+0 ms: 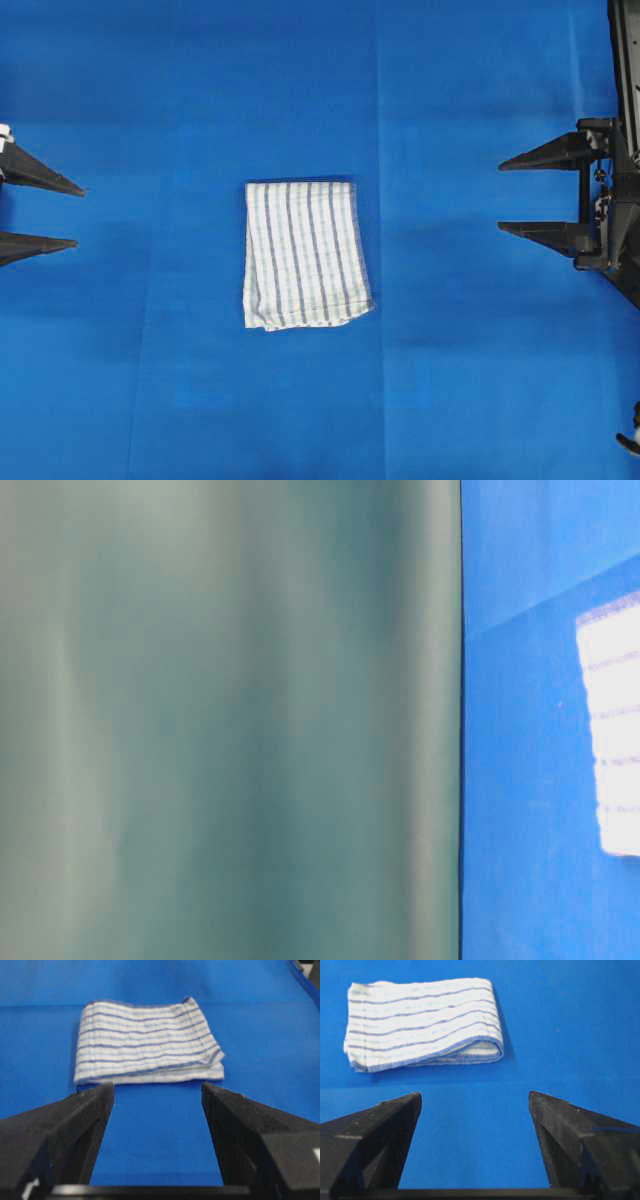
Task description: Fold the blue towel.
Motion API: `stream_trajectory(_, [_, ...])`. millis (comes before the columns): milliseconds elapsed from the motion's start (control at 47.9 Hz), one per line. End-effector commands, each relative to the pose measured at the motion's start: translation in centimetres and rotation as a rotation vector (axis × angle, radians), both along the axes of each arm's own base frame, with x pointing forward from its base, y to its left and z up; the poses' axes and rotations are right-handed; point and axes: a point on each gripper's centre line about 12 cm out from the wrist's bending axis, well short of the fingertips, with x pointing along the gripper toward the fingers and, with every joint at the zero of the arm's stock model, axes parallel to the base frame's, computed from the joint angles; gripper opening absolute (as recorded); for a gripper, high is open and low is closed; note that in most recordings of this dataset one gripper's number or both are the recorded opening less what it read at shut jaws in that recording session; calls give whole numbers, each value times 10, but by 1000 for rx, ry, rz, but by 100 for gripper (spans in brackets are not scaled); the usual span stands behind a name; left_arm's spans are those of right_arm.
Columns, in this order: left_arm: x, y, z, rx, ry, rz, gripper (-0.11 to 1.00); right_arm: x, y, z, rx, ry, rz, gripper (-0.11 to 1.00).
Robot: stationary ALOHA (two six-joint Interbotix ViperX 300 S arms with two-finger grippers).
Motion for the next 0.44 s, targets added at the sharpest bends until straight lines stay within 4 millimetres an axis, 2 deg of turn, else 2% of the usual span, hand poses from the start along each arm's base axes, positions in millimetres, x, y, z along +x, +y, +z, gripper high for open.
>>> stream_trajectory(0, [2, 1, 4, -1, -12, 6, 65, 2, -1, 3, 2, -7, -6, 87])
stream_trajectory(418, [2, 2, 4, -1, -11, 12, 65, 2, -1, 3, 2, -7, -6, 87])
